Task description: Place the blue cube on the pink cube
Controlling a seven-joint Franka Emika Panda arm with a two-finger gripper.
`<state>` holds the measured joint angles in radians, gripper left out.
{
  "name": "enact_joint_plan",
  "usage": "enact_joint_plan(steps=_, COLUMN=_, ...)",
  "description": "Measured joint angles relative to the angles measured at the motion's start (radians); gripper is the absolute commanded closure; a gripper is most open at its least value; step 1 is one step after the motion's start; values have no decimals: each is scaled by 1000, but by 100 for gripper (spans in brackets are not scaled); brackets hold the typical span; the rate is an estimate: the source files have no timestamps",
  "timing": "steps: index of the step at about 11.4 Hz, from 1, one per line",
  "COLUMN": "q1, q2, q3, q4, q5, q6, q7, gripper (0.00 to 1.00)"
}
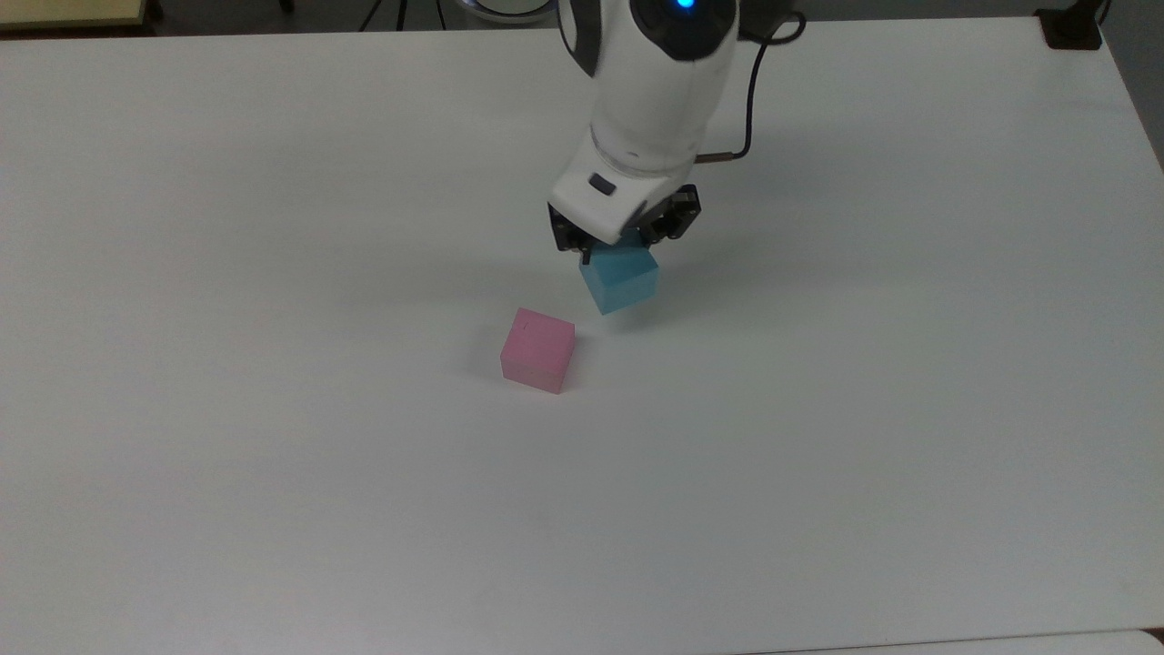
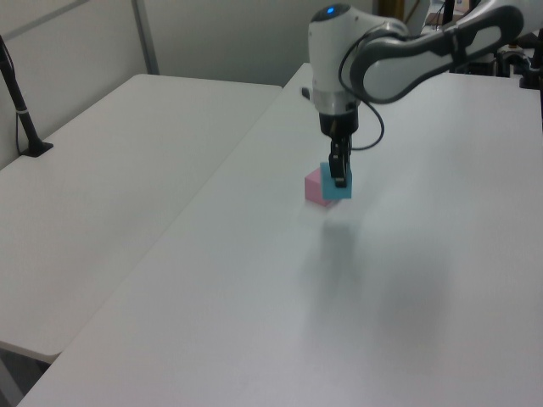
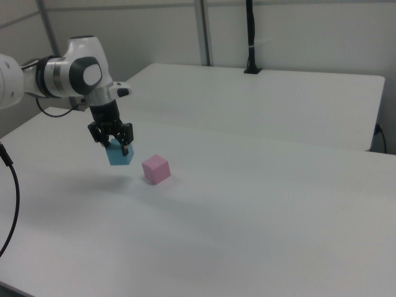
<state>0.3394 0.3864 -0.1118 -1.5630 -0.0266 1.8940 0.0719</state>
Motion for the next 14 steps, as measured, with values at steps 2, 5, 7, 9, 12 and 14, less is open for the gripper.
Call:
enact_joint_plan(steps=2, q1=-36, q2=-13, q3=-2, q4=15, q5=3, q6=-1, q7=83, gripper=72)
enact_joint_plan(steps=5, q1=-81, q2=-3, q3=-5, q4=23, q5=3, q6=2, q7=184, gripper=71)
enact_joint_plan(steps=7, q1=-103, q2=25, q3=-6, q4=33, q5=3, q6=46, q7=254, gripper=68)
enact_joint_plan(steps=9, q1=-115, q2=59, q3=-6, q4=40, q5=3, q6=86, q7=288, gripper=37)
enact_joint_plan(steps=12, q1=-115, q2=86, q3=-6, q4=44, q5=-1, q6=126, q7=316, gripper=0)
enact_joint_plan(steps=14, q1=-115, q2=86, q3=-6, q4=50, q5=-2, q6=126, q7=318, gripper=0)
